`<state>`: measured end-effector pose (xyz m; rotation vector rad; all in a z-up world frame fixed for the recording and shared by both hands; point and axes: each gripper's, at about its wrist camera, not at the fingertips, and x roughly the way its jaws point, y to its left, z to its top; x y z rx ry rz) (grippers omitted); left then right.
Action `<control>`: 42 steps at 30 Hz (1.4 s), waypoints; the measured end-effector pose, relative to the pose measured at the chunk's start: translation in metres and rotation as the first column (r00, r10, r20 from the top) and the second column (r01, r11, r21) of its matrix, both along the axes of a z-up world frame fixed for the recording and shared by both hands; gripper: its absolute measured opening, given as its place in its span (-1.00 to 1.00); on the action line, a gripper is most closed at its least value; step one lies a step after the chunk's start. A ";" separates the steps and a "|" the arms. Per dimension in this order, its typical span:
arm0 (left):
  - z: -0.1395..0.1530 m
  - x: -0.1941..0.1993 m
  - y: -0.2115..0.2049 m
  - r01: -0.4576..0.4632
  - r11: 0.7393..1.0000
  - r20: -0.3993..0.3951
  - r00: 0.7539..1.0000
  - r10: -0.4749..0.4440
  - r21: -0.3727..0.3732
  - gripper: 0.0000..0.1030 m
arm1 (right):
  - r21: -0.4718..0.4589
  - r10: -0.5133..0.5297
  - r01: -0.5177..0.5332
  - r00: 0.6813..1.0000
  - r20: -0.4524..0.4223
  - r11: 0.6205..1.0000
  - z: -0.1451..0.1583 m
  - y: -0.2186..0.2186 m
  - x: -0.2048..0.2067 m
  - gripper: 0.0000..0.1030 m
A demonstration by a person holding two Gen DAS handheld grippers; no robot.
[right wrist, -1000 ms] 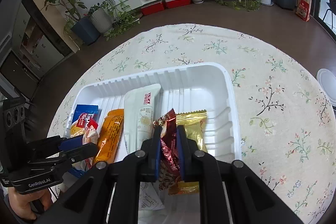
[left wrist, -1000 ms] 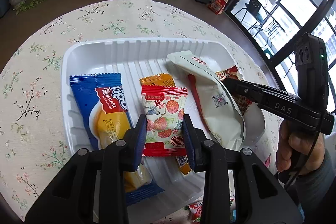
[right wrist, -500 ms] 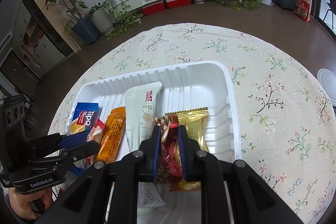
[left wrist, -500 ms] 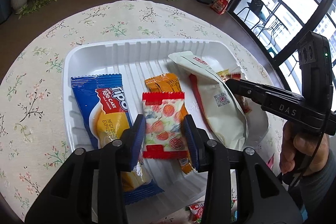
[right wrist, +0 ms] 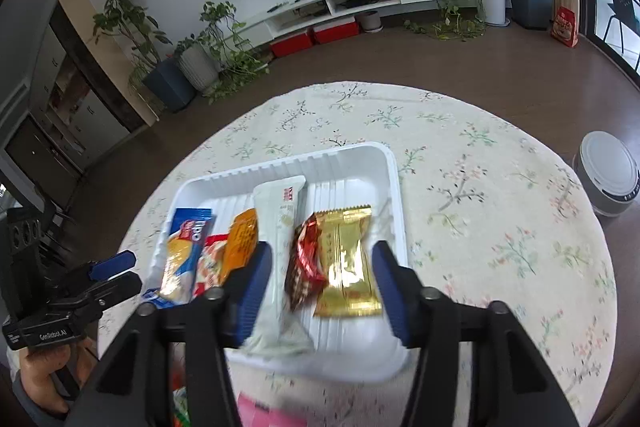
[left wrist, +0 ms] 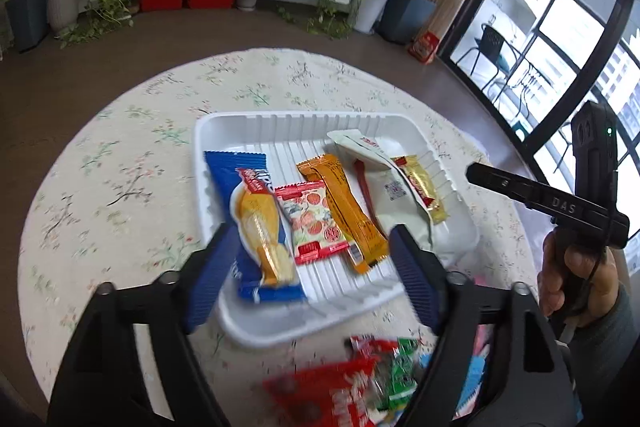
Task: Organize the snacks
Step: 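Open both tools and lift them back over the snack pile, then grasp the red Mylikes bag with left tool while right tool grasps clear bread packet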
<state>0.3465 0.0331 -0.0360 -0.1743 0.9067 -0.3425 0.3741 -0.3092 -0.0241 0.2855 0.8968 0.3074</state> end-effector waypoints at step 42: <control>-0.042 -0.243 0.028 -0.159 0.987 0.042 0.986 0.159 -0.023 0.99 | -0.080 0.097 -0.100 0.994 -0.043 0.992 -0.053 0.089 -0.232 0.21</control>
